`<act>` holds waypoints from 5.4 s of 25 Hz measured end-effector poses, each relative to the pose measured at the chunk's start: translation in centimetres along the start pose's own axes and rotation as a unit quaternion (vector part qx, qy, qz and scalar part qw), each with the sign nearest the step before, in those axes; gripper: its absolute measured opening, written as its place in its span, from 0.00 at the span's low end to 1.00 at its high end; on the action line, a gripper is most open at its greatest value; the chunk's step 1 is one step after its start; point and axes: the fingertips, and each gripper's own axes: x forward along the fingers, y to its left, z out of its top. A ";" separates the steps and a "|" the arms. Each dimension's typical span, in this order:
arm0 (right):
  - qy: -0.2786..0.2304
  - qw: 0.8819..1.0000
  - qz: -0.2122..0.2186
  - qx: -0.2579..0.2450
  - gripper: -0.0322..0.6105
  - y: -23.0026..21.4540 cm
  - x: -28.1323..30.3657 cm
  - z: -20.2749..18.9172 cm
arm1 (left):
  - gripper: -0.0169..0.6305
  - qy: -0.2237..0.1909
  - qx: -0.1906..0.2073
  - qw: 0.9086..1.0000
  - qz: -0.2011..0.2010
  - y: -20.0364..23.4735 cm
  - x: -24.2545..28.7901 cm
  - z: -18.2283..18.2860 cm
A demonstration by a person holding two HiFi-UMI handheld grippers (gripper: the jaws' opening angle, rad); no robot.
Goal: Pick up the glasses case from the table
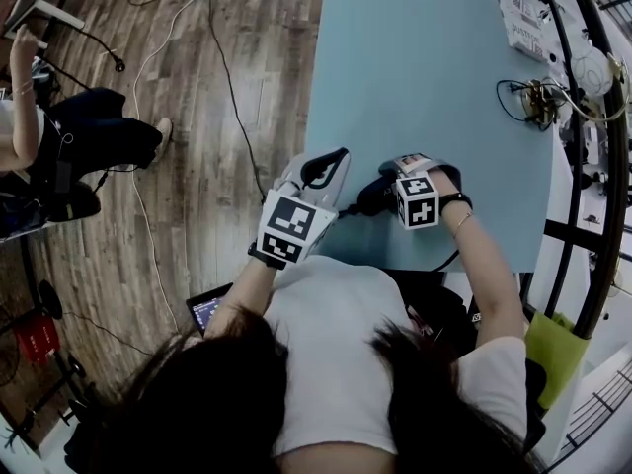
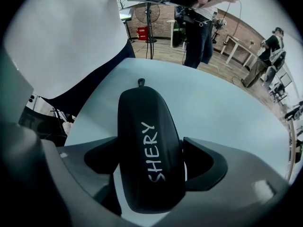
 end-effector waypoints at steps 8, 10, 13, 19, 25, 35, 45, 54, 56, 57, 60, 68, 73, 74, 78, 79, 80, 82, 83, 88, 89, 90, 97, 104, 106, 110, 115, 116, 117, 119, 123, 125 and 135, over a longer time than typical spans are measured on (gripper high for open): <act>-0.005 1.000 -0.004 0.001 0.63 -0.2 -0.2 0.0 | 0.11 0.004 0.000 1.000 0.000 -0.1 0.0 -0.3; -0.005 1.000 -0.005 0.000 0.63 -0.2 -0.2 0.0 | 0.11 0.006 0.001 1.000 0.000 -0.2 -0.1 -0.4; -0.005 1.000 -0.008 -0.001 0.62 -0.3 -0.2 0.0 | 0.11 0.006 0.003 1.000 0.000 -0.2 -0.2 -0.4; -0.003 1.000 -0.007 0.001 0.61 -0.2 -0.3 0.1 | 0.11 0.003 0.005 1.000 0.001 -0.1 -0.4 -0.1; -0.007 1.000 -0.012 0.006 0.61 -0.2 -0.6 0.4 | 0.11 0.000 0.005 1.000 0.002 -0.1 -0.9 -0.1; 0.002 1.000 -0.020 0.008 0.60 0.0 -1.5 0.6 | 0.11 -0.011 0.010 1.000 -0.001 -0.2 -1.4 0.6; 0.008 0.998 -0.049 0.035 0.59 0.5 -3.7 0.1 | 0.11 -0.024 0.017 1.000 -0.007 -0.5 -2.1 1.4; 0.002 0.992 -0.101 0.080 0.59 1.8 -7.2 -0.8 | 0.11 -0.030 0.029 0.999 -0.018 -1.2 -2.5 1.8; -0.009 0.988 -0.114 0.100 0.59 2.1 -8.2 -0.9 | 0.11 -0.030 0.031 0.999 -0.023 -1.6 -2.6 2.0; -0.017 0.986 -0.121 0.112 0.59 2.2 -8.7 -0.9 | 0.11 -0.030 0.033 0.999 -0.026 -1.7 -2.6 2.1; -0.048 0.976 -0.148 0.154 0.59 2.4 -10.6 -1.1 | 0.11 -0.033 0.041 0.998 -0.033 -1.9 -2.3 2.4; -0.159 0.915 -0.245 0.279 0.59 2.8 -16.2 -2.3 | 0.11 -0.032 0.050 0.997 -0.055 -3.3 -1.4 3.1; -0.239 0.850 -0.318 0.345 0.59 3.0 -19.8 -3.1 | 0.11 -0.030 0.050 0.996 -0.060 -3.7 -0.9 3.0; -0.253 0.837 -0.331 0.356 0.59 3.0 -20.4 -3.2 | 0.11 -0.030 0.051 0.996 -0.060 -3.7 -0.8 3.1; -0.295 0.785 -0.377 0.393 0.59 3.4 -22.2 -3.7 | 0.11 -0.031 0.051 0.996 -0.059 -3.7 -0.8 3.1; -0.306 0.771 -0.389 0.401 0.59 3.5 -22.6 -3.7 | 0.11 -0.031 0.051 0.996 -0.059 -3.7 -0.9 3.2; -0.316 0.756 -0.401 0.410 0.59 3.6 -23.0 -3.8 | 0.11 -0.030 0.051 0.996 -0.059 -3.7 -0.9 3.2; -0.333 0.728 -0.422 0.424 0.59 3.7 -23.8 -3.8 | 0.11 -0.031 0.050 0.997 -0.059 -3.6 -0.9 3.4; -0.341 0.715 -0.432 0.430 0.59 3.8 -24.1 -3.8 | 0.11 -0.031 0.050 0.997 -0.058 -3.5 -0.9 3.5; -0.364 0.660 -0.472 0.457 0.59 4.4 -25.1 -3.7 | 0.11 -0.031 0.052 0.996 -0.061 -3.7 -0.4 3.6; -0.367 0.649 -0.480 0.462 0.59 4.5 -25.3 -3.6 | 0.11 -0.031 0.052 0.996 -0.062 -3.8 -0.3 3.7; -0.371 0.637 -0.489 0.467 0.59 4.6 -25.5 -3.5 | 0.11 -0.031 0.052 0.996 -0.063 -3.8 -0.2 3.7; -0.399 0.542 -0.540 0.506 0.59 5.6 -27.2 -3.5 | 0.11 -0.030 0.055 0.995 -0.071 -4.0 -0.1 3.8; -0.413 0.493 -0.570 0.511 0.60 6.4 -28.4 -3.1 | 0.11 -0.031 0.054 0.996 -0.070 -3.3 -0.3 3.9; -0.424 0.470 -0.574 0.518 0.60 6.6 -29.0 -3.4 | 0.11 -0.031 0.055 0.996 -0.069 -3.1 -0.4 3.9; -0.433 0.446 -0.584 0.521 0.60 7.0 -30.0 -3.4 | 0.11 -0.032 0.054 0.996 -0.067 -2.7 -0.6 4.0; -0.425 0.447 -0.587 0.525 0.60 7.0 -29.7 -3.1 | 0.11 -0.036 0.052 0.996 -0.062 -2.2 -0.7 4.3; -0.424 0.448 -0.585 0.526 0.60 6.9 -29.6 -3.0 | 0.11 -0.037 0.051 0.996 -0.060 -2.1 -0.7 4.3; -0.425 0.448 -0.583 0.528 0.60 6.9 -29.4 -3.0 | 0.11 -0.037 0.050 0.996 -0.059 -2.0 -0.8 4.3; -0.427 0.448 -0.578 0.532 0.60 6.7 -29.0 -2.9 | 0.12 -0.037 0.049 0.997 -0.056 -1.9 -0.8 4.3; -0.430 0.446 -0.573 0.537 0.59 6.6 -28.5 -2.9 | 0.11 -0.037 0.046 0.997 -0.052 -1.6 -1.0 4.2; -0.431 0.446 -0.572 0.538 0.59 6.6 -28.4 -2.9 | 0.11 -0.038 0.045 0.997 -0.052 -1.6 -1.1 4.2; -0.433 0.446 -0.567 0.540 0.59 6.9 -28.3 -2.9 | 0.11 -0.037 0.045 0.997 -0.051 -1.9 -1.3 4.0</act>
